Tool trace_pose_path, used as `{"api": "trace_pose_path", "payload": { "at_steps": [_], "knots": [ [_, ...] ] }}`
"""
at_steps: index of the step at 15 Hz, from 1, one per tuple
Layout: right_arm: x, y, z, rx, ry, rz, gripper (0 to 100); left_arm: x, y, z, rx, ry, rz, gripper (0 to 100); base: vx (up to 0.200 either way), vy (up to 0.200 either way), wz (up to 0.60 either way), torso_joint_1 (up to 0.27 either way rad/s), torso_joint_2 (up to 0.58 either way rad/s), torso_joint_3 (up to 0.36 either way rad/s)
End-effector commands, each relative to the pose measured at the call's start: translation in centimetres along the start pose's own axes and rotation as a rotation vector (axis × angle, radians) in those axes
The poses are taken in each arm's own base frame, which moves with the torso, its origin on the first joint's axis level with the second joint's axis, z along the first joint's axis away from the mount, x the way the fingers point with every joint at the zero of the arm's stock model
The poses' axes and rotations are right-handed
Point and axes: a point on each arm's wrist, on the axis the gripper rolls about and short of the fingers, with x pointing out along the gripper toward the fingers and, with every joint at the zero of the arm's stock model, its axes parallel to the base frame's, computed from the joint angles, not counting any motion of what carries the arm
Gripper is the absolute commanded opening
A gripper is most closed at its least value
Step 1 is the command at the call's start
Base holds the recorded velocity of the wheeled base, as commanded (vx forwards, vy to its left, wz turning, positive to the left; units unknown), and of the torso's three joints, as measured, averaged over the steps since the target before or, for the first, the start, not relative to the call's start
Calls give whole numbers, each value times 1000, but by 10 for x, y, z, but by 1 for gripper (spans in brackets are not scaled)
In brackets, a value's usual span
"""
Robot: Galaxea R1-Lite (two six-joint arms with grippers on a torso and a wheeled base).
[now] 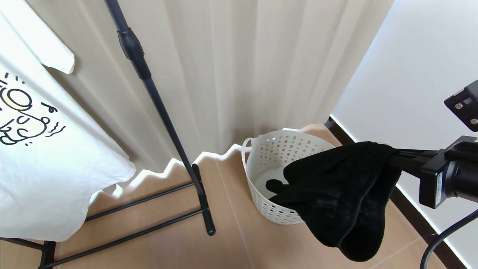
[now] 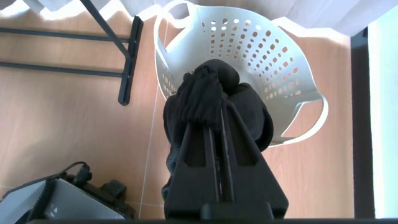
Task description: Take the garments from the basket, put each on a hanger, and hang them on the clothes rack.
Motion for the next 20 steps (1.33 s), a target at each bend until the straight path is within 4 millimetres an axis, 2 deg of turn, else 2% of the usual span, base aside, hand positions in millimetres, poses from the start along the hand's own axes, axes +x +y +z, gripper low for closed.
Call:
{"api": "trace_pose_path", "payload": {
  "at_steps": [1,5,12,20],
  "knots": [
    [2,1,-2,-3,11,1,0,0,0,0,0,0,0,100,0,0,0,-7,2,207],
    [3,1,-4,-5,20,2,0,0,0,0,0,2,1,100,0,0,0,6,-76,121],
    [4,1,-6,-6,26,2,0,0,0,0,0,2,1,100,0,0,0,55,-408,-152],
    [3,1,-7,-8,29,2,0,0,0,0,0,0,3,100,0,0,0,137,-478,-161]
  ]
}}
